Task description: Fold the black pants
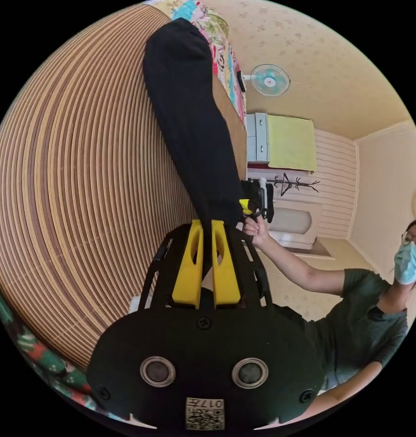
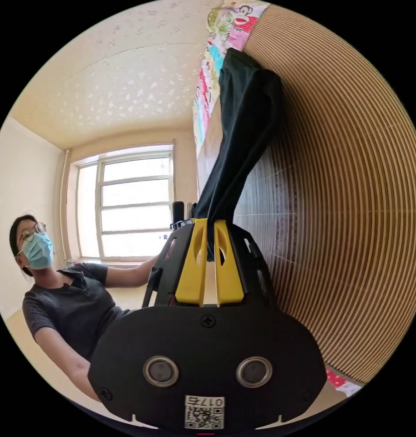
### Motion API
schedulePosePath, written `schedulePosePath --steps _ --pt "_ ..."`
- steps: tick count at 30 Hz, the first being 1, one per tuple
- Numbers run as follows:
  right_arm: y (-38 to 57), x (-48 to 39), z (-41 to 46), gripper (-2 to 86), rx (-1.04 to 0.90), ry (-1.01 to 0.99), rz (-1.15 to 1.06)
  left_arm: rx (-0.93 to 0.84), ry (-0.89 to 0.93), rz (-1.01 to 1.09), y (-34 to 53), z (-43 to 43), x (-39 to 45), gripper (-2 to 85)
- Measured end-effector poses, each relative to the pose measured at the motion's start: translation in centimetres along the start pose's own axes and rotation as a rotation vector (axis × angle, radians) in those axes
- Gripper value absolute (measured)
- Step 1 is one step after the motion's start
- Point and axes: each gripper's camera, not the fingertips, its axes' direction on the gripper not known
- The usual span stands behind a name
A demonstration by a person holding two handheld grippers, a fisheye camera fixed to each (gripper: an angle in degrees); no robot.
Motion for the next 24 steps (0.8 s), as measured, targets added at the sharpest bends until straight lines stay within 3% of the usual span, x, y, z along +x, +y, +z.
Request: schedulePosePath --steps 5,14,20,24 --pt "9.0 -9.9 -2.1 2.4 0.087 -0.185 -0.151 0.046 0.149 0.147 8.2 -3.3 8.2 1.6" --pt "17.6 -31.2 -3.8 2.1 0.069 -0.210 -0.507 0.031 0.157 0.503 18.1 -8.3 29.0 1.7" --pt "15.8 -43.5 -5.2 1.9 0.112 -0.190 -0.721 0.127 0.179 0.810 20.0 -11.9 41.2 2.3" --pt "10.0 -44.0 -4.8 1.8 0.126 -0.054 -0.648 0.240 0.091 0.761 16.8 -12.8 41.7 2.9"
